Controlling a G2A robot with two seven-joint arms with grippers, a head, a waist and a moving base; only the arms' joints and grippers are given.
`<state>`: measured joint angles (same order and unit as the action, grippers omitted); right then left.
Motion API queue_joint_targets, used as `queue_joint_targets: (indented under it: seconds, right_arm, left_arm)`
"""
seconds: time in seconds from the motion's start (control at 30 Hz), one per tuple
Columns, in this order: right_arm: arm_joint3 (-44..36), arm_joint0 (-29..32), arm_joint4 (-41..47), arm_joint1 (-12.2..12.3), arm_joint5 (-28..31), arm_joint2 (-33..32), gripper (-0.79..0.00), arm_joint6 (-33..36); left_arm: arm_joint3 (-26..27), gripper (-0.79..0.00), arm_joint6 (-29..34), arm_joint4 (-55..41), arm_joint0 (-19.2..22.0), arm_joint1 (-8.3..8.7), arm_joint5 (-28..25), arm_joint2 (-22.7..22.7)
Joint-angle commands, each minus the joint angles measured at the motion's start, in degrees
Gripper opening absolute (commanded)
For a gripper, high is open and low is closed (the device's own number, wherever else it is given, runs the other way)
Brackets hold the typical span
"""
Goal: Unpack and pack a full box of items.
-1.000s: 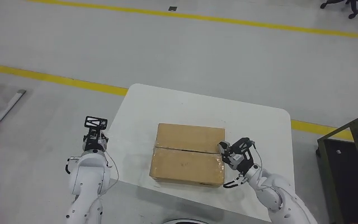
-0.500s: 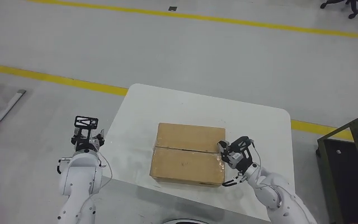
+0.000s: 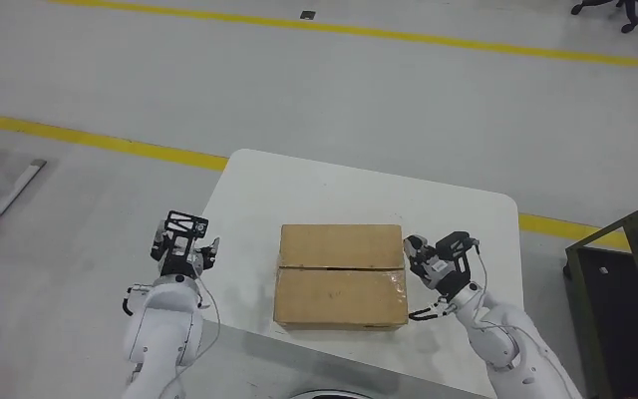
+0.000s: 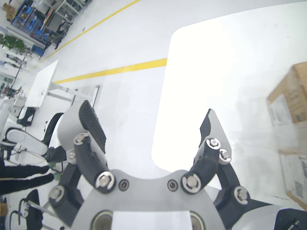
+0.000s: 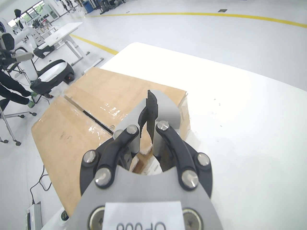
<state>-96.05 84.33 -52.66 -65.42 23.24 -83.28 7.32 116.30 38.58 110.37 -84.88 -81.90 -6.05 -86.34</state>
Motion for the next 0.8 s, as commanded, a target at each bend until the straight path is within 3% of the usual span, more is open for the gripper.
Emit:
queue_joint_targets:
  seconds: [0.0,0.33,0.6,0.77]
  right_arm:
    - [-1.1,0.6,0.8,0.1,-0.4,-1.6,-0.785,-0.1]
    - [-2.8,3.1,2.3,0.7,-2.7,-8.2,-0.785,-1.0]
    - [-2.8,4.9,2.7,0.8,-3.5,-10.4,-0.785,-1.5]
    - [-3.0,6.0,2.8,0.8,-3.9,-11.0,-0.785,-1.8]
  left_arm:
    - [0.4,0.0,-0.3,-0.3,0.0,-0.22,-0.6,4.1]
    - [-4.5,0.0,-1.1,0.4,7.4,-1.8,-8.5,24.9]
    - [-16.3,0.0,4.9,5.1,16.7,-3.81,-7.9,34.7]
    - [-20.7,0.0,8.2,8.1,19.6,-4.91,-8.2,38.9]
